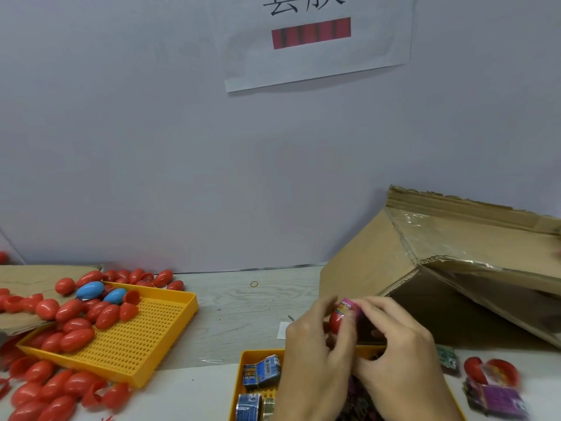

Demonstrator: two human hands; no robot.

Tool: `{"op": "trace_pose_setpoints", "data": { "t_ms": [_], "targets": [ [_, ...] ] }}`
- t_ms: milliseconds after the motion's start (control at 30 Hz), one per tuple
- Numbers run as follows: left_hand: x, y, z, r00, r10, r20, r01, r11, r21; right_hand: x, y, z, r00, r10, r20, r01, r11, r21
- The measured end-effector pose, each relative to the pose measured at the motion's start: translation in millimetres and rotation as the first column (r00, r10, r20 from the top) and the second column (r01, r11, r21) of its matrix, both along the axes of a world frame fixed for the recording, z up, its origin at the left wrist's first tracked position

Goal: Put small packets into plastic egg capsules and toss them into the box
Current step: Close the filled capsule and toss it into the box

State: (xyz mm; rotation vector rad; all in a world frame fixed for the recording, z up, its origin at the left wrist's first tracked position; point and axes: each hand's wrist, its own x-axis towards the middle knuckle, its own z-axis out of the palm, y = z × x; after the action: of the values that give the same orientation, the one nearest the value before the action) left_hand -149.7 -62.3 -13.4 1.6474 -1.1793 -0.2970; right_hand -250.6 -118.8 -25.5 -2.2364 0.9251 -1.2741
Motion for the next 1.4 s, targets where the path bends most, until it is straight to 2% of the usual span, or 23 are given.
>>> {"op": "trace_pose_setpoints", "data": {
  "t_ms": [100, 167, 433, 567, 767, 867, 1000, 1067, 1133, 1233, 1300, 1333, 1400],
  "targets": [
    [-1.3, -1.1, 3.0, 0.986, 0.02, 0.163, -0.032, 0.997, 0.075, 0.9, 1.8, 0.3, 0.998, -0.035, -0.044, 0.034, 0.999, -0.02],
    [-3.5, -0.2, 8.0, 0.978, -0.004, 0.211, -0.018, 0.994, 0.105, 0.5, 1.4, -1.5, 0.996, -0.051, -0.069, 0.049, 0.998, -0.034],
    [2.5, 1.3, 1.3, 0.995, -0.032, 0.095, 0.02, 0.992, 0.122, -2.3, -1.0, -4.1, 0.994, -0.018, -0.105, 0.02, 1.0, 0.013],
    [7.2, 1.1, 3.2, 0.992, -0.017, 0.121, -0.009, 0.977, 0.212, -0.9, 0.0, -3.6, 0.994, -0.009, -0.11, 0.006, 1.0, -0.029],
    [5.2, 1.4, 8.5, 0.989, -0.015, 0.147, -0.025, 0.963, 0.269, -0.7, 0.4, -2.2, 0.995, -0.009, -0.103, 0.003, 0.998, -0.057],
    [8.9, 3.9, 8.6, 0.997, -0.014, 0.075, -0.005, 0.968, 0.251, -0.6, -0.5, -3.8, 0.998, 0.013, -0.053, -0.015, 0.999, -0.048],
    [11.2, 3.8, 9.3, 0.977, -0.081, -0.198, 0.113, 0.981, 0.159, -1.9, -0.1, -1.0, 0.996, 0.044, 0.075, -0.045, 0.999, 0.006],
    [11.0, 4.1, 12.1, 0.92, -0.143, -0.365, 0.201, 0.971, 0.125, -1.9, 1.7, 0.9, 0.99, 0.057, 0.125, -0.062, 0.997, 0.038],
    [11.1, 5.0, 16.1, 0.814, -0.185, -0.551, 0.256, 0.965, 0.055, -1.7, 3.3, 1.6, 0.985, 0.064, 0.157, -0.071, 0.997, 0.04],
    [12.5, 8.0, 22.0, 0.535, -0.23, -0.813, 0.27, 0.958, -0.093, -1.6, 6.5, 3.8, 0.966, 0.084, 0.244, -0.107, 0.991, 0.084],
    [16.4, 10.0, 23.6, 0.333, -0.271, -0.903, 0.244, 0.95, -0.196, -0.9, 6.4, 4.3, 0.952, 0.084, 0.293, -0.114, 0.99, 0.086],
    [18.1, 10.2, 23.5, 0.265, -0.286, -0.921, 0.231, 0.946, -0.228, -0.5, 5.8, 4.4, 0.947, 0.088, 0.309, -0.118, 0.99, 0.079],
    [21.3, 10.3, 22.3, 0.208, -0.298, -0.932, 0.206, 0.944, -0.256, 0.1, 5.7, 4.5, 0.939, 0.104, 0.329, -0.134, 0.989, 0.07]
  ]
}}
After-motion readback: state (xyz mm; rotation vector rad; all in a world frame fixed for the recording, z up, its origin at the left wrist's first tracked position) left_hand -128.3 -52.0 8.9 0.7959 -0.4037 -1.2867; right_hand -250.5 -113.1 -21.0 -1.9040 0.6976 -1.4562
